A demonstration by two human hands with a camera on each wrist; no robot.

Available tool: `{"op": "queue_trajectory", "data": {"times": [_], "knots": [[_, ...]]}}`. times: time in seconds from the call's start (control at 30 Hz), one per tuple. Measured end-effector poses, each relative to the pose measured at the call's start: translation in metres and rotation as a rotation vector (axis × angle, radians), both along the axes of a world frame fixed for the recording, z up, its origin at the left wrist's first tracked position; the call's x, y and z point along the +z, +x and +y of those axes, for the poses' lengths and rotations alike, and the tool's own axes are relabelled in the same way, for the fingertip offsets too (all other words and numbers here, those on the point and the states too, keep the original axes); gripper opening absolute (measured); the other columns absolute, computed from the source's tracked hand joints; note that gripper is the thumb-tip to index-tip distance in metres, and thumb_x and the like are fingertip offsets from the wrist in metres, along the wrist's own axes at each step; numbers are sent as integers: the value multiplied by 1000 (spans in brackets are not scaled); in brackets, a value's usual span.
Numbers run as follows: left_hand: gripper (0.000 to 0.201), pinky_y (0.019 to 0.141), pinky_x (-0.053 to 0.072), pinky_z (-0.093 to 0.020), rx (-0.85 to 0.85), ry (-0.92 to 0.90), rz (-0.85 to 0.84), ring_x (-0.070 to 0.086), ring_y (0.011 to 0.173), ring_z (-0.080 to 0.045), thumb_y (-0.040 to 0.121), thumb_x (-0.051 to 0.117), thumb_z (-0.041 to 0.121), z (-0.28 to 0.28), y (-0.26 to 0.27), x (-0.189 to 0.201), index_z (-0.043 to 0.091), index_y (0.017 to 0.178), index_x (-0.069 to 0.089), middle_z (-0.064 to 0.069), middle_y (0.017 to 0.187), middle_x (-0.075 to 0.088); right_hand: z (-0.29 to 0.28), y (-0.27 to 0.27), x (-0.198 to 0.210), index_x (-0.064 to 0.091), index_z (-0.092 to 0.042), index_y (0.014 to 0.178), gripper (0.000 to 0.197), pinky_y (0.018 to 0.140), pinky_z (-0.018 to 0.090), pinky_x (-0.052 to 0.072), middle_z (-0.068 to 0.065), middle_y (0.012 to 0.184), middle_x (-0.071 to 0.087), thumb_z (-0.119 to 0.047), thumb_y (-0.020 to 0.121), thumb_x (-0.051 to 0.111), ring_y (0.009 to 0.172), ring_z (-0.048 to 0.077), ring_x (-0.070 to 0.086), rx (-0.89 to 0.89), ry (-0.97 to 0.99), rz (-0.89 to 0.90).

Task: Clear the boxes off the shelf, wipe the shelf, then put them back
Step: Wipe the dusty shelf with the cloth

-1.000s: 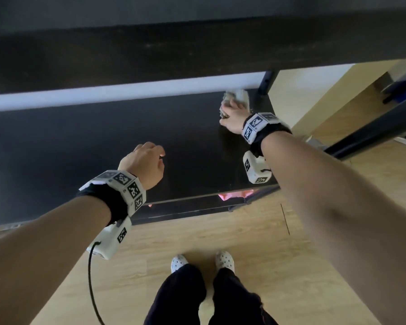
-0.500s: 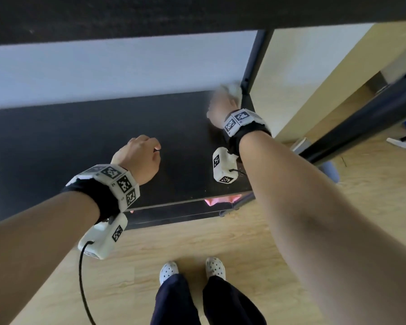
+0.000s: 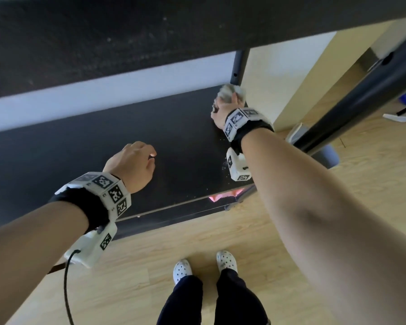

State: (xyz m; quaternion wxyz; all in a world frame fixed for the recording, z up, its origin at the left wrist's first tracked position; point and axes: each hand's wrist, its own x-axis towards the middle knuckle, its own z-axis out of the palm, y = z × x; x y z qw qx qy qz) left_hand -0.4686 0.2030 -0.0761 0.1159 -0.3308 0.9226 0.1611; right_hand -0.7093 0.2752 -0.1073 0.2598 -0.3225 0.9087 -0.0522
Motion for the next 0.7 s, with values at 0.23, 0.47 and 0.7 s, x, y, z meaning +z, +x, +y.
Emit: {"op": "queue_trajectory", "data": {"times": [0.23,0.47,0.7], "knots": [[29,96,45,-43,3,-5,-3,53,116,-26,94,43,18,1,-6,4,13,116,60,-6,126,57,-7,30,-1,11,-30,152,61,122,43,4,6,161,-13,-38,98,38,149,28,-9,63,24,-89],[29,95,45,-42,-6,12,4,53,116,-28,94,43,18,14,0,5,11,117,60,-7,126,57,30,36,9,2,-19,153,63,120,44,2,13,160,-12,-38,101,31,148,33,-4,-141,90,-17],[30,96,46,-43,-26,44,43,54,114,-27,93,41,18,33,3,2,12,115,61,-7,124,58,41,84,2,9,-26,153,63,121,42,7,6,160,-15,-37,98,38,149,25,-11,138,-9,-87]]}}
